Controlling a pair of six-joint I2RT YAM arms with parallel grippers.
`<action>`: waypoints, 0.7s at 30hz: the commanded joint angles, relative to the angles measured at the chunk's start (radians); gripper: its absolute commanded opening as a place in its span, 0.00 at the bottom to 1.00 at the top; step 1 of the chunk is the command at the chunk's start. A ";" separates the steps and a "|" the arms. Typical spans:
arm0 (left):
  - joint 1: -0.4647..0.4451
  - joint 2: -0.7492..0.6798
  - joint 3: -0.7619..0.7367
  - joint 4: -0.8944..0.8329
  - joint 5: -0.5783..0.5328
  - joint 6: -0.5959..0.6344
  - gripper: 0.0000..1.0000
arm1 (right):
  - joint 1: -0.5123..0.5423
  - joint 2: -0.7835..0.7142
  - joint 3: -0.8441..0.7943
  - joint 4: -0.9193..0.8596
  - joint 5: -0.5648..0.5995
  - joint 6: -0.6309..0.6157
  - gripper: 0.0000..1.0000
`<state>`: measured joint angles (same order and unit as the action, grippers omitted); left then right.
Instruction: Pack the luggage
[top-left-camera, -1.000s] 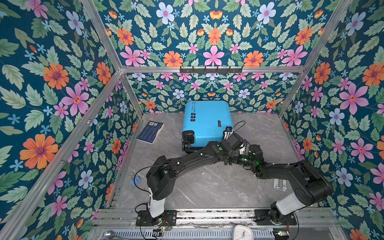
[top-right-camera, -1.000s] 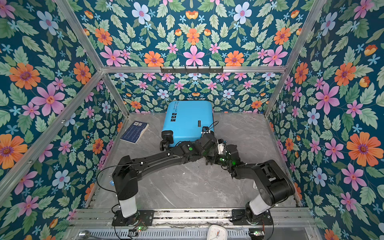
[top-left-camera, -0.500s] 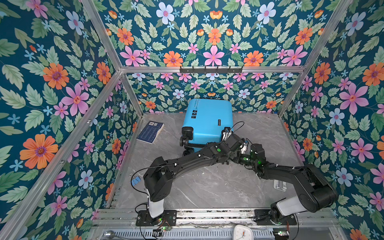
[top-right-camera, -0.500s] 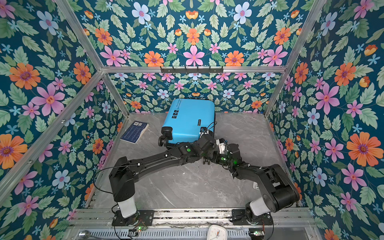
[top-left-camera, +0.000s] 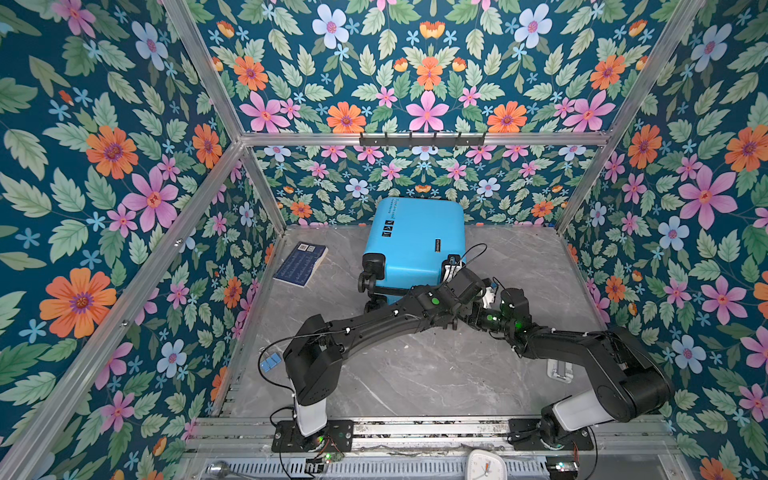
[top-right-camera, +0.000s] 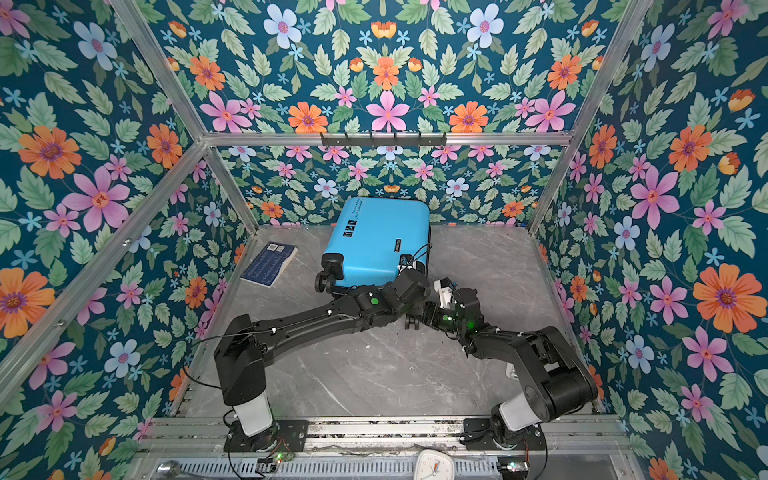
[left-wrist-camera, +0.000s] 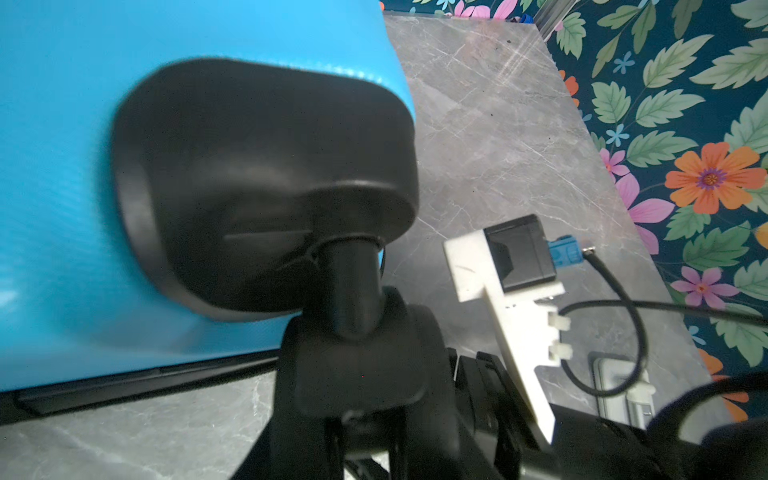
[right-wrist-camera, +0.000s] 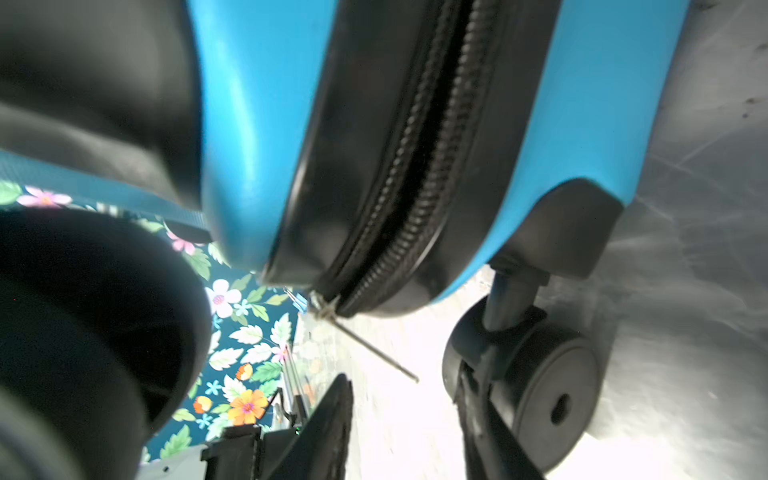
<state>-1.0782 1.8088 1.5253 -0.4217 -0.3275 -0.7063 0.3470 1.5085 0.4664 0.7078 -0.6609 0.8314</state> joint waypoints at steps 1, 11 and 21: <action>0.003 -0.008 0.002 0.020 0.001 0.035 0.00 | 0.001 0.010 0.006 0.075 -0.022 0.022 0.49; 0.002 -0.009 0.004 0.015 0.008 0.030 0.00 | -0.003 0.112 0.021 0.249 -0.052 0.098 0.55; 0.003 -0.008 0.006 0.009 0.007 0.027 0.00 | -0.011 0.191 0.023 0.410 -0.074 0.170 0.31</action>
<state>-1.0782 1.8088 1.5246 -0.4217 -0.3222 -0.7071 0.3367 1.6989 0.4866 1.0370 -0.7280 0.9741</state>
